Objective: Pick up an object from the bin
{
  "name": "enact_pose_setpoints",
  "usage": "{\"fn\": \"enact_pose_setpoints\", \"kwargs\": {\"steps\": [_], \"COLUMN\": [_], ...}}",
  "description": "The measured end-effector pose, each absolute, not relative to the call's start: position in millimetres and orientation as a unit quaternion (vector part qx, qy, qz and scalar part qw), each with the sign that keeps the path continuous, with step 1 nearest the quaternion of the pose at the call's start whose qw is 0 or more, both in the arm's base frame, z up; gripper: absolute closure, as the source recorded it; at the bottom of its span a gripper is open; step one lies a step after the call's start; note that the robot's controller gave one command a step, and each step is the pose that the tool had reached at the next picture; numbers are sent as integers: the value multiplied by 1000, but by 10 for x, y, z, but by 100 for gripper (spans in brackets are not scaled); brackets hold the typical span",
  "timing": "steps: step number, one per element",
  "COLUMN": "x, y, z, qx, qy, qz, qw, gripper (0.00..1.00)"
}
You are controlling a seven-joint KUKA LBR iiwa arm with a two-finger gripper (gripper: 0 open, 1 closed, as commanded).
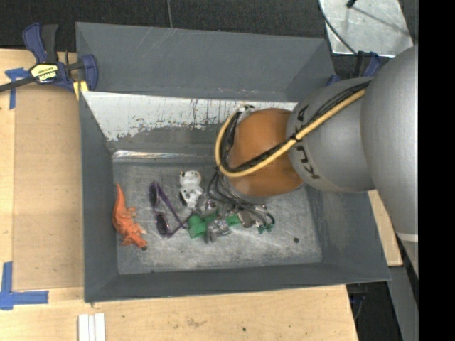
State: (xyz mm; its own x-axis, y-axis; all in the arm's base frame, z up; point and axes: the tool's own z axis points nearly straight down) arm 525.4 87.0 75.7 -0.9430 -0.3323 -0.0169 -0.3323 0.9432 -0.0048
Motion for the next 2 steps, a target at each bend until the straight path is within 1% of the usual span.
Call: {"fn": "enact_pose_setpoints", "kwargs": {"steps": [1, 2], "x": [5254, 5215], "y": [870, 866], "z": [757, 1109], "qx": [-169, -172], "qy": [986, 985], "qz": [-1, 0], "qw": [9, -3], "gripper": [100, 100]}}
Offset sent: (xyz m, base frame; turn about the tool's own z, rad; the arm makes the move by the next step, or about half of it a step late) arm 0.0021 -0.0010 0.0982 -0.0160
